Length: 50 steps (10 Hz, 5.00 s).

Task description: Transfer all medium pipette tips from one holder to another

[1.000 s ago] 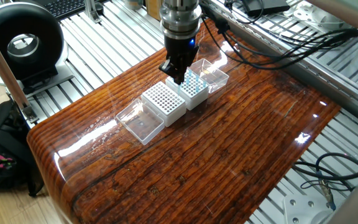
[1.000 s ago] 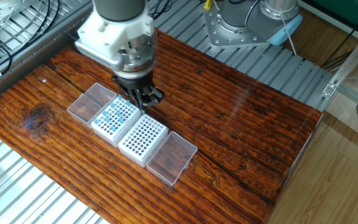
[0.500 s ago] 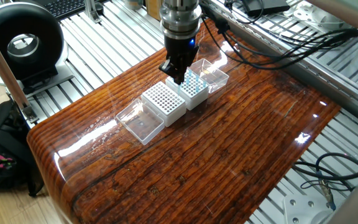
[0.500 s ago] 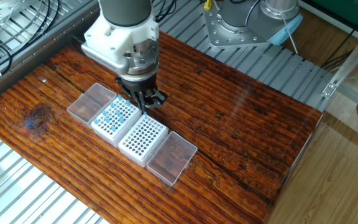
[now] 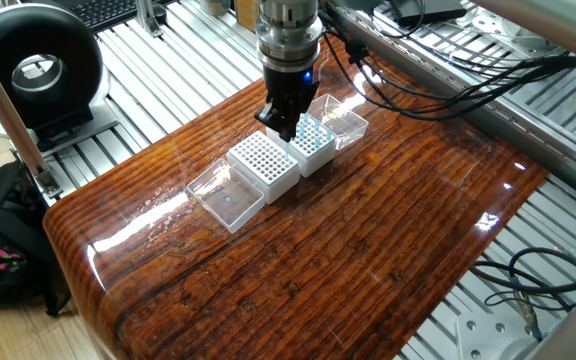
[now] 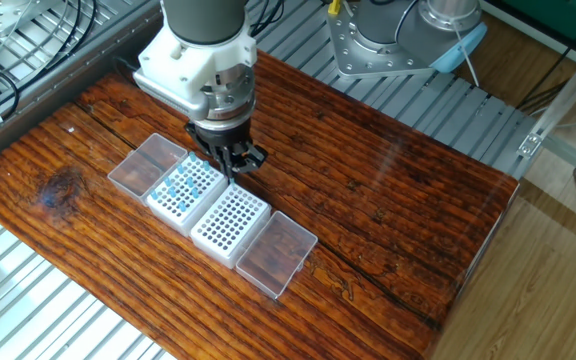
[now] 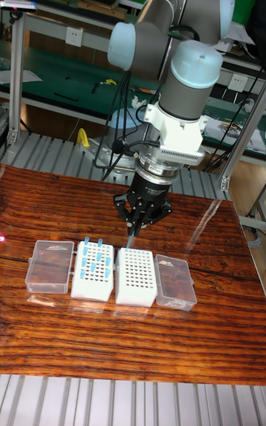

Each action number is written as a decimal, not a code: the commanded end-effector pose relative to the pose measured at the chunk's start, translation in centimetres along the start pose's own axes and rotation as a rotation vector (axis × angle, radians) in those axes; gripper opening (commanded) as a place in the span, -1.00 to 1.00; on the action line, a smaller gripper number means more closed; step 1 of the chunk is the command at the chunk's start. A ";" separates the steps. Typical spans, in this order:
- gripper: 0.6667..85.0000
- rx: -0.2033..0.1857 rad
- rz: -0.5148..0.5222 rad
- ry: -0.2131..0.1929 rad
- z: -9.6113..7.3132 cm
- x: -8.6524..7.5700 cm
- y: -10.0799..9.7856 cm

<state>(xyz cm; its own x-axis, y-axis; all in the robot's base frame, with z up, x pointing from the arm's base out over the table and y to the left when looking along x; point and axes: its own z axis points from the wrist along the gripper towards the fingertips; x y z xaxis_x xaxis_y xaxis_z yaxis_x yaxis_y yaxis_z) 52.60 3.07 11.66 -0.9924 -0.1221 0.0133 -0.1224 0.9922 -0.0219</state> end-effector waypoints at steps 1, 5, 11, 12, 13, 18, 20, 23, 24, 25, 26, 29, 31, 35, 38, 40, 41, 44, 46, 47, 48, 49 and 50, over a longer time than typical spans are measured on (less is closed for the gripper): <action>-0.99 -0.022 0.004 0.002 0.1 0.1 0.4; -0.99 -0.012 0.004 0.003 0.3 0.1 0.2; -0.96 -0.007 -0.004 0.009 0.4 0.3 0.0; -0.94 -0.005 -0.010 0.006 0.4 0.2 0.0; -0.87 -0.008 -0.019 0.004 0.4 0.2 0.1; -0.64 -0.012 -0.030 -0.001 0.6 0.0 0.2; -0.58 -0.011 -0.035 0.000 0.7 0.0 0.1; -0.46 -0.018 -0.039 -0.001 0.7 0.0 0.3; -0.42 -0.018 -0.042 -0.001 0.7 0.0 0.3; -0.41 -0.021 -0.042 0.000 0.7 0.0 0.4; -0.41 -0.020 -0.045 0.001 0.6 -0.1 0.3; -0.41 -0.017 -0.050 -0.028 -0.2 -2.3 -1.3; -0.41 0.057 -0.057 -0.085 -0.4 -5.4 -3.7; -0.36 0.023 -0.048 -0.080 1.7 -7.1 -4.3; -0.36 0.012 -0.032 -0.065 3.0 -6.1 -4.6; -0.36 0.009 -0.033 -0.063 3.4 -5.8 -4.7; -0.36 0.005 -0.038 -0.064 3.6 -5.7 -4.6; -0.37 0.015 -0.064 -0.056 4.3 -5.1 -4.6; -0.37 0.013 -0.072 -0.056 4.9 -4.9 -4.3; -0.37 0.018 -0.076 -0.051 4.9 -4.7 -4.4; -0.37 0.026 -0.089 -0.049 5.0 -4.6 -4.7; -0.37 0.026 -0.095 -0.048 5.1 -4.4 -4.8; -0.37 0.024 -0.100 -0.046 5.1 -4.3 -4.8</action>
<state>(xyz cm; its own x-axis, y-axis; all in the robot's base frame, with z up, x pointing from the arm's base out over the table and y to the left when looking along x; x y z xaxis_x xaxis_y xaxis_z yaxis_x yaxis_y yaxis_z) 57.70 -1.24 6.77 -0.9768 -0.2120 -0.0305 -0.2102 0.9762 -0.0542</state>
